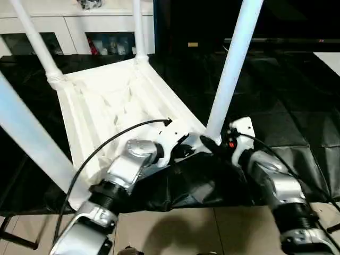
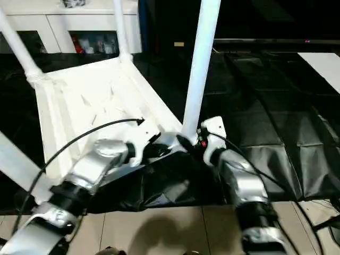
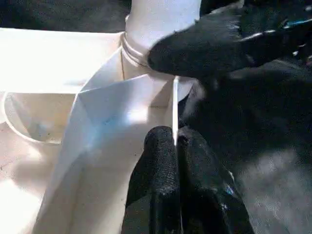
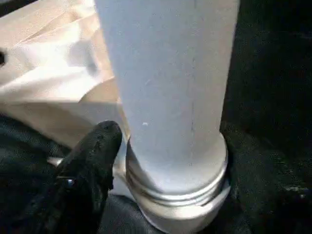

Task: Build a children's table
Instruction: Rotate leg to tighten

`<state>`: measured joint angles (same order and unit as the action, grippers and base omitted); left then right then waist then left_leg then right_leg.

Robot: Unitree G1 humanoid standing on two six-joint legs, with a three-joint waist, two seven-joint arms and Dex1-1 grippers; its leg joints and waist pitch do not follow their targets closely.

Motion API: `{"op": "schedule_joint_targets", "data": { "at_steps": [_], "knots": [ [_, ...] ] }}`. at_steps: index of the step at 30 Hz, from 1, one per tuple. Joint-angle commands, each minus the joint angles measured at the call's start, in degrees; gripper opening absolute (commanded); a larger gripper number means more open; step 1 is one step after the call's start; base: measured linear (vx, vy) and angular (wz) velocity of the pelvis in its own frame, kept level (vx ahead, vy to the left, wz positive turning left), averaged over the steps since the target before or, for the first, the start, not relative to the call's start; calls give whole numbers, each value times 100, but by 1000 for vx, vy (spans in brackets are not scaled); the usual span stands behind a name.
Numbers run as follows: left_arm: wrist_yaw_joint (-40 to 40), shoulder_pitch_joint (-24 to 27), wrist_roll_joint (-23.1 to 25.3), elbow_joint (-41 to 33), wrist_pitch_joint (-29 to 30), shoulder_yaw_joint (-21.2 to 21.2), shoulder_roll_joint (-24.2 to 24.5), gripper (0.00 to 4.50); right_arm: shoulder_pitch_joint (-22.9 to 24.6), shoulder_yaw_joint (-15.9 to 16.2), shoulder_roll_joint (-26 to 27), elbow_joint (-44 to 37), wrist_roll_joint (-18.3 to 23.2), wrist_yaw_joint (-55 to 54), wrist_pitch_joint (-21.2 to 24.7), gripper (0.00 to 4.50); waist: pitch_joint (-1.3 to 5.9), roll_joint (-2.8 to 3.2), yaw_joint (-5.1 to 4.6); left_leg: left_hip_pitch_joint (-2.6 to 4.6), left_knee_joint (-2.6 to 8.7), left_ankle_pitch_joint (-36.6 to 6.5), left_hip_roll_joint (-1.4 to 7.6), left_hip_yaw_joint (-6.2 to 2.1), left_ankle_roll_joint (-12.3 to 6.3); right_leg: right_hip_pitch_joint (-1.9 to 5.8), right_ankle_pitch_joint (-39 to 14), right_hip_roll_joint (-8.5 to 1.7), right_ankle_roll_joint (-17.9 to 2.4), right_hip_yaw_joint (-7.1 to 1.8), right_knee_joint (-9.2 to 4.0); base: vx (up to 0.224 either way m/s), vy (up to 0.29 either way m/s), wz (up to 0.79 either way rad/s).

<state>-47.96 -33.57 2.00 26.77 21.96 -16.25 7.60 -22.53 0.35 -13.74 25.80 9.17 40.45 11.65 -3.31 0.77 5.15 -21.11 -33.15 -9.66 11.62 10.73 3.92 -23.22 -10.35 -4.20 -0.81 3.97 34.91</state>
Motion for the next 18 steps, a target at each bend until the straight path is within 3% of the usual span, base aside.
{"op": "schedule_joint_targets", "data": {
  "at_steps": [1, 6, 18],
  "knots": [
    [-459, -36, -277, -316, -278, -55, 27, 0, 76, 376, -70, -142, -4, 555, -47, 377, 392, -69, 32, 26, 323, -1087, 135, -63, -348, 322, -1243, -389, -1098, -254, -471, 0, 0, 0],
    [-1072, -20, -436, -387, -279, -90, 300, 0, 187, 599, -440, -292, 18, 1341, -136, 377, 388, -68, 51, 32, 324, -1113, 142, -66, -363, 320, -1285, -388, -1115, -254, -471, 0, 0, 0],
    [-2431, 50, -637, -613, -274, -448, 875, 0, 327, 1063, -1072, -678, 210, 2876, 56, 377, 392, -58, 226, 67, 326, -1177, 188, -63, -348, 298, -1283, -392, -1182, -258, -432, 0, 0, 0]
  ]
}}
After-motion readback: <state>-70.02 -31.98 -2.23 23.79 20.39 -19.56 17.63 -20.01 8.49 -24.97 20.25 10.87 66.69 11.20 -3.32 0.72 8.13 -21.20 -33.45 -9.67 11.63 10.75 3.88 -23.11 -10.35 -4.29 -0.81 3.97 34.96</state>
